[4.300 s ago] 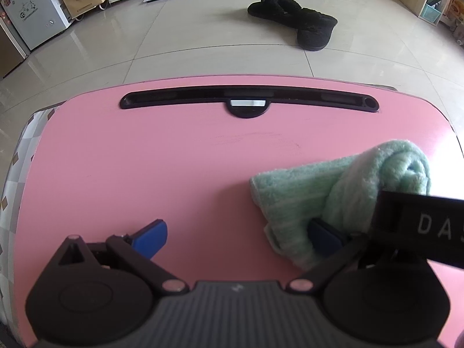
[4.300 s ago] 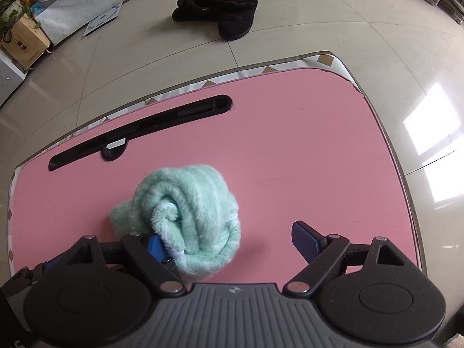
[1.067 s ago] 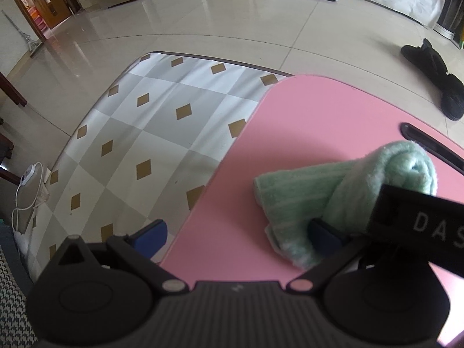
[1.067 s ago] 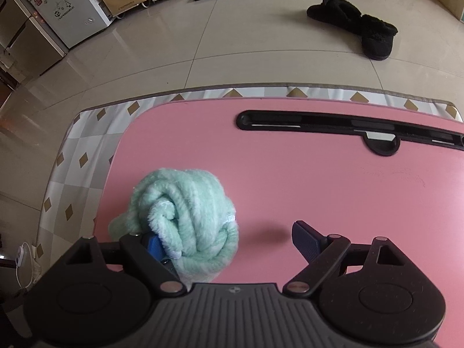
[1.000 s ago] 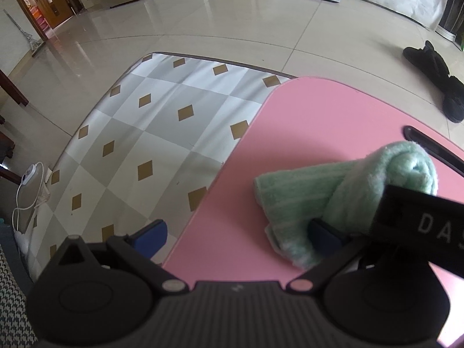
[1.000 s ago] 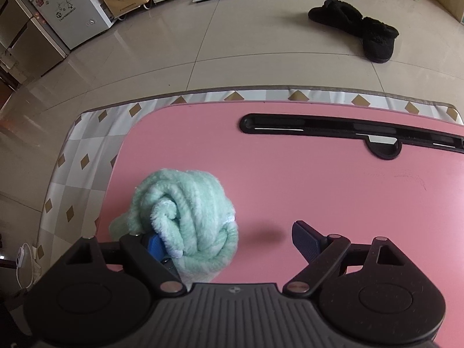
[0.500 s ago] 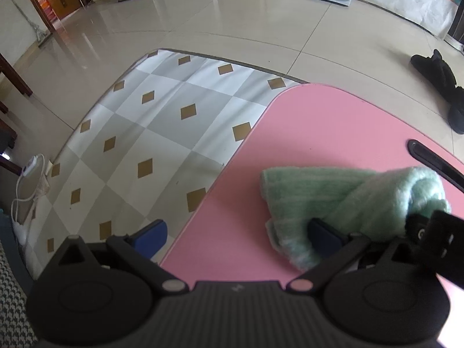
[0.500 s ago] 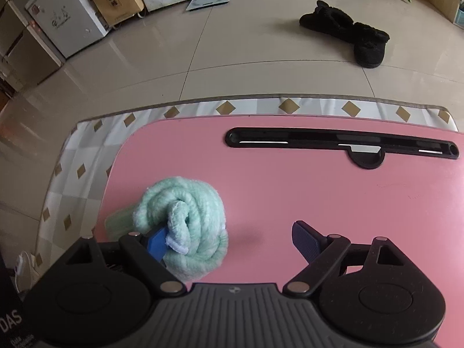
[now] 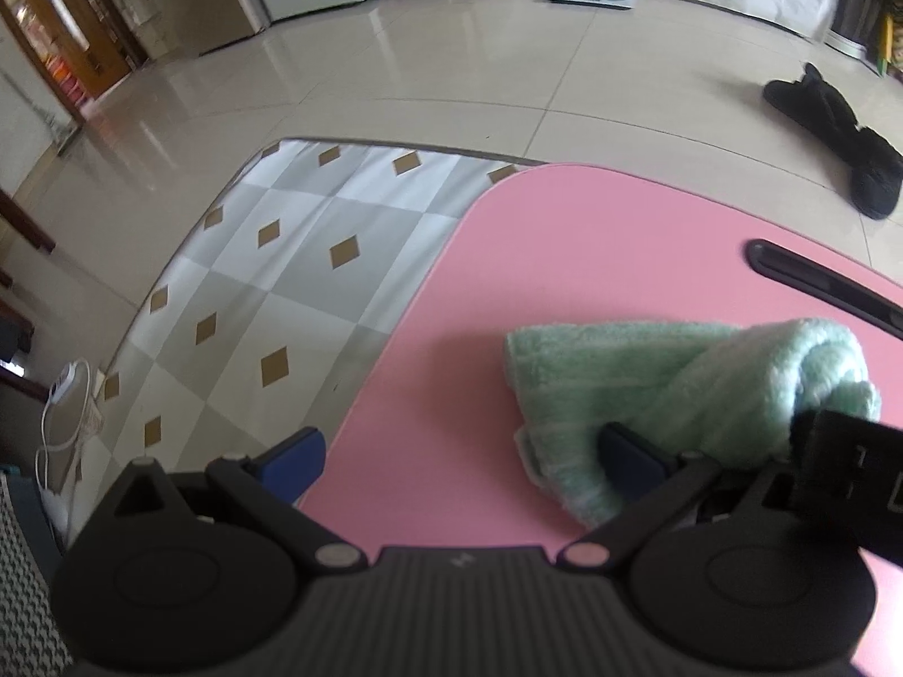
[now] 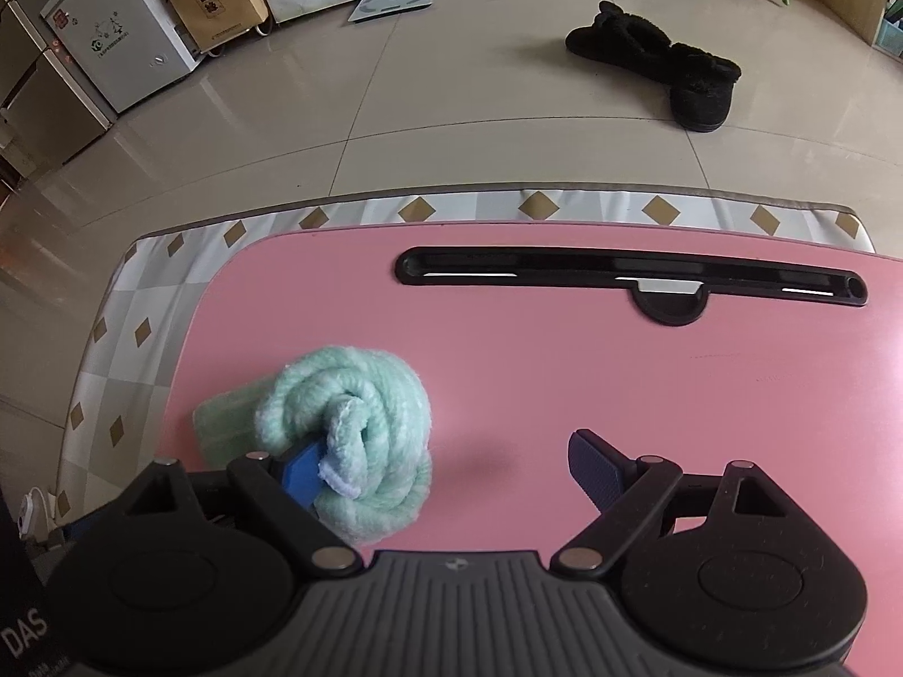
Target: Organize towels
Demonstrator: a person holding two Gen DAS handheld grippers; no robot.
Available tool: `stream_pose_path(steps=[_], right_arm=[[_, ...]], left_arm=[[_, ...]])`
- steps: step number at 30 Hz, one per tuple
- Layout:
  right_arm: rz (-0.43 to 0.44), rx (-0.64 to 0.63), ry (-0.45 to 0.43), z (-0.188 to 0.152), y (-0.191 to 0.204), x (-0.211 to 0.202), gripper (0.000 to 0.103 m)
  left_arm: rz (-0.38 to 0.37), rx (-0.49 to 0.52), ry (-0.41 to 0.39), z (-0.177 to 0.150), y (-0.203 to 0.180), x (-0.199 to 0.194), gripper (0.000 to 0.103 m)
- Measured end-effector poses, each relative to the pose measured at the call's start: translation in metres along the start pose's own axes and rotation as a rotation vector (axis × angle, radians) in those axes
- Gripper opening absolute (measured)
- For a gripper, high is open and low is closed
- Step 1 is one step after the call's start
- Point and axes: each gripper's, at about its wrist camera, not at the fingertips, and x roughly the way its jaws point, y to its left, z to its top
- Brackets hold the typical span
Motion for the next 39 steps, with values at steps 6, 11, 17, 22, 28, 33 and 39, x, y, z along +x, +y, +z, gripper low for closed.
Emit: stream_pose_path(steps=[6, 11, 17, 22, 28, 33, 39], right_arm=[[-0.013, -0.006, -0.003, -0.002, -0.013, -0.002, 0.09], [-0.042, 0.008, 0.001, -0.001, -0.026, -0.004, 0.09], [-0.063, 0.005, -0.001, -0.002, -0.038, -0.007, 0.09], [-0.094, -0.007, -0.01, -0.005, -0.05, -0.011, 0.091], [-0.123, -0.012, -0.016, -0.007, -0.061, -0.015, 0.091], [-0.141, -0.018, -0.017, -0.009, -0.068, -0.018, 0.091], [-0.158, -0.01, -0.014, -0.011, -0.082, -0.023, 0.091]], left_arm=[[-0.02, 0.042, -0.012, -0.002, -0.014, -0.004, 0.103], [-0.102, 0.041, 0.033, -0.003, -0.018, -0.004, 0.103], [-0.138, 0.08, 0.041, -0.008, -0.03, -0.008, 0.103], [-0.168, 0.127, 0.031, -0.014, -0.043, -0.013, 0.103], [-0.202, 0.153, 0.049, -0.018, -0.056, -0.018, 0.103], [-0.201, 0.176, 0.057, -0.021, -0.069, -0.023, 0.103], [-0.235, 0.197, 0.076, -0.026, -0.082, -0.029, 0.103]])
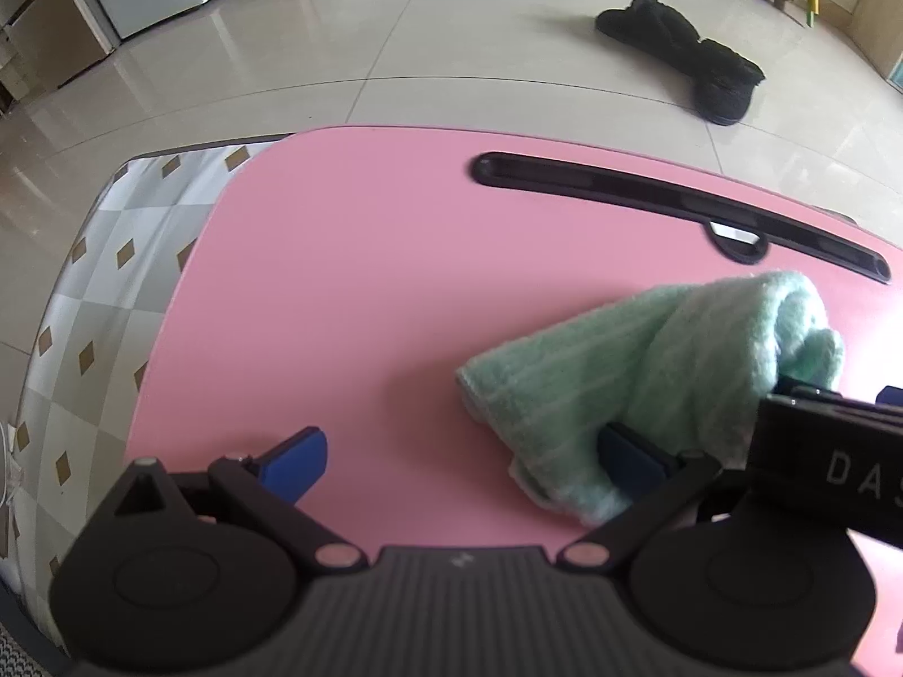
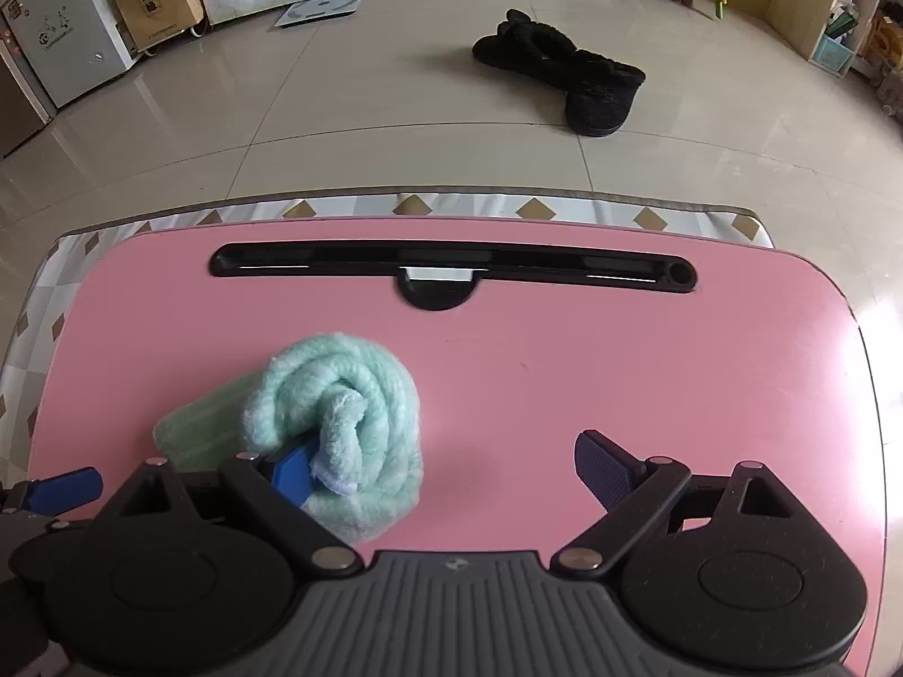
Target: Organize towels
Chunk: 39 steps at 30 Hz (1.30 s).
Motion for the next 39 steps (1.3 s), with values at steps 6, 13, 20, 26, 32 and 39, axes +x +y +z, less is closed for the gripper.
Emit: stream_pose_path(steps=[6, 13, 20, 26, 32, 39], right_arm=[[-0.019, 0.006, 0.002, -0.004, -0.017, -0.003, 0.09], [-0.047, 0.023, 0.008, -0.01, -0.039, -0.009, 0.09], [-0.061, 0.044, 0.021, -0.02, -0.065, -0.015, 0.09], [-0.066, 0.063, 0.036, -0.029, -0.087, -0.02, 0.09], [-0.081, 0.076, 0.049, -0.038, -0.108, -0.026, 0.09], [-0.102, 0.103, 0.055, -0.044, -0.128, -0.031, 0.09]], left_arm=[[-0.037, 0.034, 0.011, -0.005, -0.019, -0.003, 0.103], [-0.044, 0.082, 0.004, -0.012, -0.046, -0.009, 0.103], [-0.05, 0.144, -0.013, -0.022, -0.075, -0.014, 0.103], [-0.047, 0.203, -0.033, -0.031, -0.101, -0.019, 0.103], [-0.057, 0.255, -0.043, -0.037, -0.124, -0.021, 0.103], [-0.069, 0.288, -0.047, -0.041, -0.145, -0.023, 0.103]])
